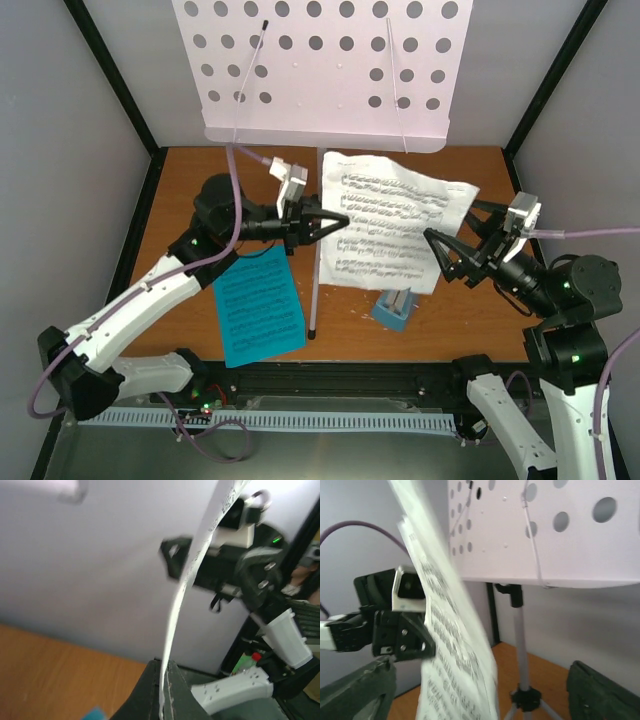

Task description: Pack up the instrument practice props

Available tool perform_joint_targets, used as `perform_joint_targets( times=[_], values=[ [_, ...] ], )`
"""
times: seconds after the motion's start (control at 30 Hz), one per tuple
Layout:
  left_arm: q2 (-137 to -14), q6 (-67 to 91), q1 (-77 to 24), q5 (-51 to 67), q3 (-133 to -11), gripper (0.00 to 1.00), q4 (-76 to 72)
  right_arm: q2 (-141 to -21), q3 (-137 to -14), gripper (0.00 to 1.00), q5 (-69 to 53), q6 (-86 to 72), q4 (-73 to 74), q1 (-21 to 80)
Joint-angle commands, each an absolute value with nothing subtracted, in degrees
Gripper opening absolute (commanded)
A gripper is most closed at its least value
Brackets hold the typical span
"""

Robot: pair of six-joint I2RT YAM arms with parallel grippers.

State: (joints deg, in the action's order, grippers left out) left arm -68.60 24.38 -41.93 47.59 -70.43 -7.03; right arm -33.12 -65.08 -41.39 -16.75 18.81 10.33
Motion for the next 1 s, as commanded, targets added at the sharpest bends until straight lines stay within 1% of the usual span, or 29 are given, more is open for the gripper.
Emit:
perform_joint_targets(
  times=[0.0,0.1,0.27,0.47,0.73,0.83,0.97],
  values=[
    [-63.65,31.35,-38.05,46.12,-59.27,0.0,-5.54,-30.07,-62.21,0.94,-31.85,-14.38,22.03,10.58],
    [-60.63,34.87,-35.38,45.07,-51.4,0.0,-4.02,-28.57,-59.49,0.97,-26.65,-13.5,22.86,10.61],
    [-56.33,37.18,-31.59,42.14,-42.7,0.0,2.2,-28.54,-56.63,1.0,-21.6,-12.37,24.19,10.57],
    [-51.82,41.41,-19.34,42.23,-31.93,0.0,5.98,-29.41,-53.74,1.0,-19.25,-11.99,24.13,10.56],
    [-54.18,41.31,-4.78,40.51,-26.95,0.0,13.41,-29.66,-51.55,1.0,-17.02,-10.61,24.13,10.58],
    [-55.15,41.0,-1.38,38.75,-26.14,0.0,14.72,-29.46,-50.39,1.0,-16.58,-10.39,23.72,10.56],
    [-56.52,40.9,0.5,35.92,-26.09,0.0,15.93,-29.34,-48.89,1.0,-16.44,-10.28,22.7,10.61]
  ],
)
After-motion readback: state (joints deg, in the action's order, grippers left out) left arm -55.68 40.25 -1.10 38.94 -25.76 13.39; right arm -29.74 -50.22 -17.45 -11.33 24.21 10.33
